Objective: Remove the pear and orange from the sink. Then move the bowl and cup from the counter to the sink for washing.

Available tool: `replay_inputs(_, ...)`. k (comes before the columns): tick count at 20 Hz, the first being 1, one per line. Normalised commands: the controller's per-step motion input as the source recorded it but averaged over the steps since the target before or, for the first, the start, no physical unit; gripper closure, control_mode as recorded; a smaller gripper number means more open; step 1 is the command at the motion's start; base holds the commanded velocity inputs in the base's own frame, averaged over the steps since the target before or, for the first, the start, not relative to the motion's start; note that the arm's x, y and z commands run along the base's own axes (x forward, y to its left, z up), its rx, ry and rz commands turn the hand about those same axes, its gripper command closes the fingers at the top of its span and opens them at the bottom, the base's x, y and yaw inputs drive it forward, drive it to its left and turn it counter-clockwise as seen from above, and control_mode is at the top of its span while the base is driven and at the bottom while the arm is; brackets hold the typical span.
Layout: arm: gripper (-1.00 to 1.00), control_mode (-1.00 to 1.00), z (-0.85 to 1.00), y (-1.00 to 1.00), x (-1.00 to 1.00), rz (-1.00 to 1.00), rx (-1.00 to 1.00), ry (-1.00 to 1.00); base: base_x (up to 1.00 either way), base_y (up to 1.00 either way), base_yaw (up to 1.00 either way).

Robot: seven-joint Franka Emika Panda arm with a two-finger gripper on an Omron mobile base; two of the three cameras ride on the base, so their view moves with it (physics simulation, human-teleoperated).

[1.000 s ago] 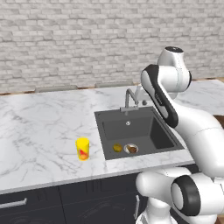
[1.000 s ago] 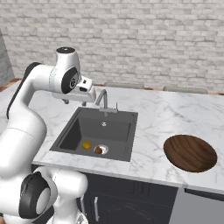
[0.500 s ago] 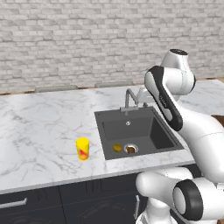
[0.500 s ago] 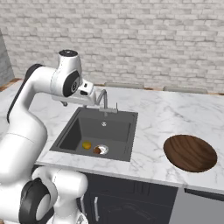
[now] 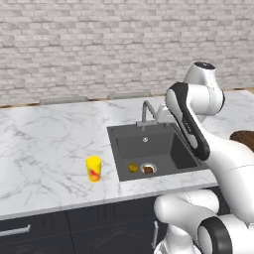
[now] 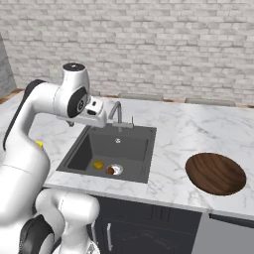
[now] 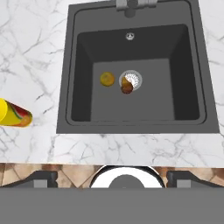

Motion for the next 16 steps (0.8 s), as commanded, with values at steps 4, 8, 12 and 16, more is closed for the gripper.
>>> replay_inputs(4, -1.00, -1.00, -0.14, 0.08, -0.08, -0.13, 0.00, 0.00, 0.00, 0.00, 0.00)
replay_inputs(8, -1.00, -1.00, -0.19, 0.13, -0.06, -0.13, 0.00, 0.00, 0.00, 0.00, 0.00)
replay_inputs(12, -1.00, -1.00, -0.24, 0.12, -0.01, -0.06, 0.00, -0.01, 0.00, 0.00, 0.00)
replay_inputs(16, -1.00, -1.00, -0.29, 0.05, 0.03, -0.02, -0.01, 0.00, 0.00, 0.00, 0.00)
